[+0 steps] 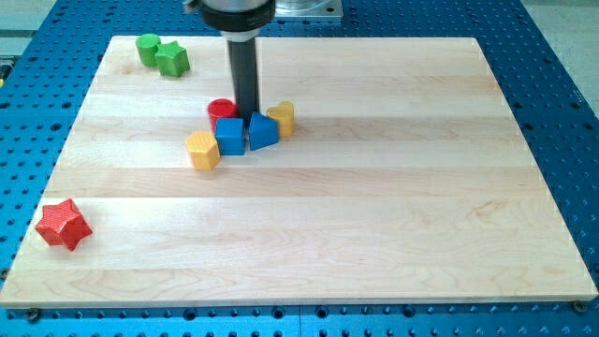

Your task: Push the red circle close to the red star

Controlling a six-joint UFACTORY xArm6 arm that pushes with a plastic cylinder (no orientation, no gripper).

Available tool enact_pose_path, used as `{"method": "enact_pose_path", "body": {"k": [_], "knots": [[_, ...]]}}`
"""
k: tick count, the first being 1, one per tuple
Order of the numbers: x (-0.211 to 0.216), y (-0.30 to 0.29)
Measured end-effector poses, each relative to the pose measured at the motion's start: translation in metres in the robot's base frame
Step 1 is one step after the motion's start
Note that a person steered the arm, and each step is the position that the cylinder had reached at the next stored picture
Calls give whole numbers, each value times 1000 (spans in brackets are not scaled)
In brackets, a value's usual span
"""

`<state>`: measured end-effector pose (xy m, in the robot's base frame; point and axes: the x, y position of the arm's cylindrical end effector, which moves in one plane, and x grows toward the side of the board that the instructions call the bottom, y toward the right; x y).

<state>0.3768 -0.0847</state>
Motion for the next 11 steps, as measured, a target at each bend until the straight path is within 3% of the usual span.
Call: {"method": "enact_pose_path", "body": {"k": [2, 3, 4, 6, 8, 9, 11], "knots": [[8, -86], [82, -98], [110, -97], [47, -92], [63, -136], [85, -125], [88, -120]]}}
